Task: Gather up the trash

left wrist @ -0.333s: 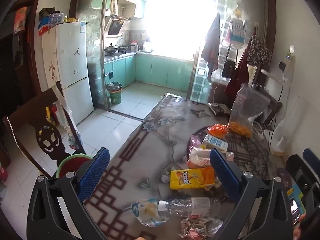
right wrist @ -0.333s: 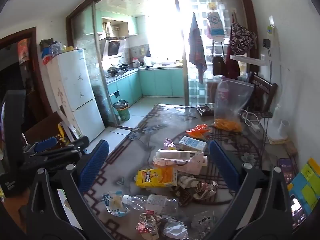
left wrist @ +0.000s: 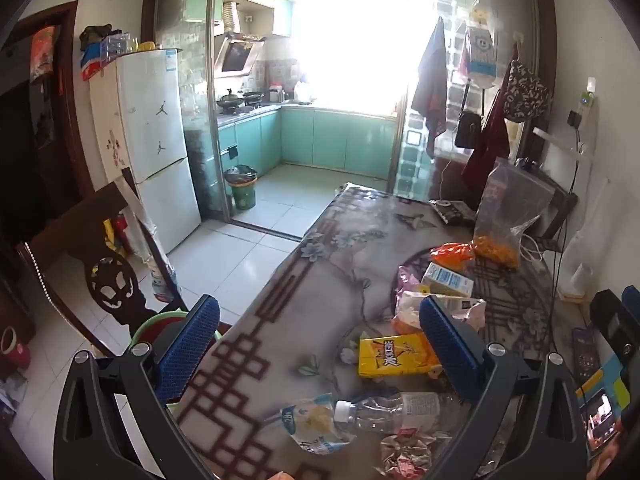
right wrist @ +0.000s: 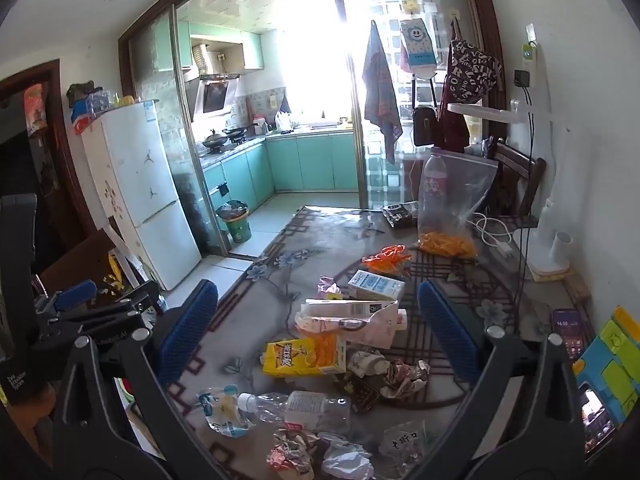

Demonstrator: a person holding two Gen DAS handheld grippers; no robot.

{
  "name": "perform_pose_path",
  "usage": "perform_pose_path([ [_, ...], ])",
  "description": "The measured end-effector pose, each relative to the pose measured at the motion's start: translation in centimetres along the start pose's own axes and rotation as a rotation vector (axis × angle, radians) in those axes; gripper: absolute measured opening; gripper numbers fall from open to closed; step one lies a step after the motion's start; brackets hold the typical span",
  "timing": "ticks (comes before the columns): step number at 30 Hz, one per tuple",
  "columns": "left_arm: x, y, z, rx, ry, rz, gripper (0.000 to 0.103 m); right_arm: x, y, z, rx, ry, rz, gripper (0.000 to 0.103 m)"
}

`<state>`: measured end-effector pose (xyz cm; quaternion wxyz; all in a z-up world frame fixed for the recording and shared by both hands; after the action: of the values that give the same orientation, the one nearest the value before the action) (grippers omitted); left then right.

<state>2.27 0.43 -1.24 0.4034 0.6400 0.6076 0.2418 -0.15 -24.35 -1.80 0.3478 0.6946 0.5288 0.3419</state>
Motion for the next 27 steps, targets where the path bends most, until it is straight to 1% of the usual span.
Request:
perform_pose_path([
  [5, 0.7, 0.4, -0.2, 0.0, 0.006, -0.015, 0.095, 0.0, -0.1, 0.2, -0.001, 0.006, 0.005, 0.099],
  [6, 0.2, 0.0, 0.4, 0.004, 0.011, -0.005, 0.095, 0.0, 0.0, 0.2, -0.001, 0.006, 0.005, 0.099],
  [11, -0.1, 0.0, 0.8, 0.011, 0.016, -0.005, 0.095, -0.1, 0.0, 0.4, 0.004, 0.016, 0.008, 0.099],
  [27, -0.1, -0.1, 1.8, 0.031, 0.018, -0.004, 0.095, 0.2, -0.2, 1.4, 0.025, 0.024, 0.008, 0.099],
])
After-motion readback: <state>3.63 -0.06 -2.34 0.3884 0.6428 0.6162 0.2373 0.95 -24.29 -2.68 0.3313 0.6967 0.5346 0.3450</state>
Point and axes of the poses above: each gripper's, at about its wrist camera, not at the fingertips, and z roughly the way its jaws point, x to its left, y to its top, the point moved 2 cm from there along z, roughly the way its jaws point, and after that the axes turned 14 degrees about -y, right-handed, at the moved point
